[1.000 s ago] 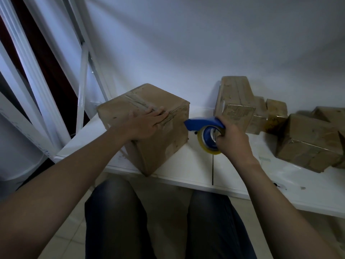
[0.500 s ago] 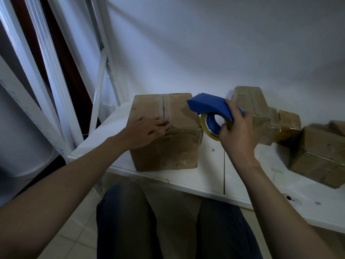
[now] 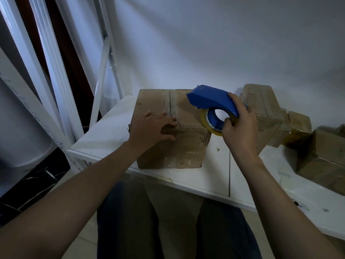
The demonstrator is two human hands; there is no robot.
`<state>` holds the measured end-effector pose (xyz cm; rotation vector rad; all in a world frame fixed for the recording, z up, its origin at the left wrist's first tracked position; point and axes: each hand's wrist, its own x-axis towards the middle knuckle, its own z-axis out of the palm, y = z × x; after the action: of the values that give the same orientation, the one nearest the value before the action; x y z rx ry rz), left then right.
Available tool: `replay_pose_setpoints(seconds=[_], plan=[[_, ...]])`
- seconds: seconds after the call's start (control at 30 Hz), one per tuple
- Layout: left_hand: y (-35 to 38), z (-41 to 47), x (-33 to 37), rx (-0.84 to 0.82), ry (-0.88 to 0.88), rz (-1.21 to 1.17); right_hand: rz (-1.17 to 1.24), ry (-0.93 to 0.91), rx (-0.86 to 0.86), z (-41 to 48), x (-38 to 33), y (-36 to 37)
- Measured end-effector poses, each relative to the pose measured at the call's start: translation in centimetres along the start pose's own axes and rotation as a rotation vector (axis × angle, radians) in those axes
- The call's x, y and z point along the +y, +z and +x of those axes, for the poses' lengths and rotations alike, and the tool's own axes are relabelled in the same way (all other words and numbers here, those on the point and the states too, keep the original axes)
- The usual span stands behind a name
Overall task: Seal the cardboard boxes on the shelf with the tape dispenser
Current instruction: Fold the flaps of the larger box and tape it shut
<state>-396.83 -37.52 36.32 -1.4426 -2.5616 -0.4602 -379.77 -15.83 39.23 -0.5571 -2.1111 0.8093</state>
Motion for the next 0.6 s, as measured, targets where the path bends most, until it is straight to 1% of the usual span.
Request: replay_pose_setpoints(seconds=[0.07,0.17,0.27,0.33,0.37,0.4,0.47,0.5,0.57,0.6], plan=[[0.2,-0.2,0.2,0.072,0.038,0.089,0.004,-0.003,0.002,0.0,-0.1,0.1],[0.5,0.0,0.2,0.111,0.077,0.142,0.007,-0.006,0.005,0.0,-0.1,0.2],[0.6,0.3,0.0,0.107,0.093,0.176,0.027,-0.006,0.002,0.0,-0.1,0.3],[0.1,0.5,0.0,0.077,0.092,0.172,0.044,-0.01,-0.009,-0.1,-0.2,0.3],[-0.3,0.6,0.0,0.047,0.071,0.125,0.051,-0.017,-0.019,-0.1,-0.3,0.3],[-1.1,0.6,0.2,0.012,0.042,0.03,0.061,-0.027,-0.031,0.0,-0.4,0.2],[-3.1,0.8,1.2,-0.008,-0.094,-0.237,0.078,-0.052,-0.059,0.1,-0.7,0.0],[-4.1,1.0,1.3,-0.007,-0.198,-0.363,0.092,-0.065,-0.075,0.3,-0.8,-0.1],[-6.1,1.4,2.2,0.045,-0.429,-0.562,0.134,-0.089,-0.102,0.7,-1.3,-0.3],[-6.8,1.7,2.4,0.064,-0.512,-0.683,0.16,-0.096,-0.113,0.8,-1.6,-0.4]])
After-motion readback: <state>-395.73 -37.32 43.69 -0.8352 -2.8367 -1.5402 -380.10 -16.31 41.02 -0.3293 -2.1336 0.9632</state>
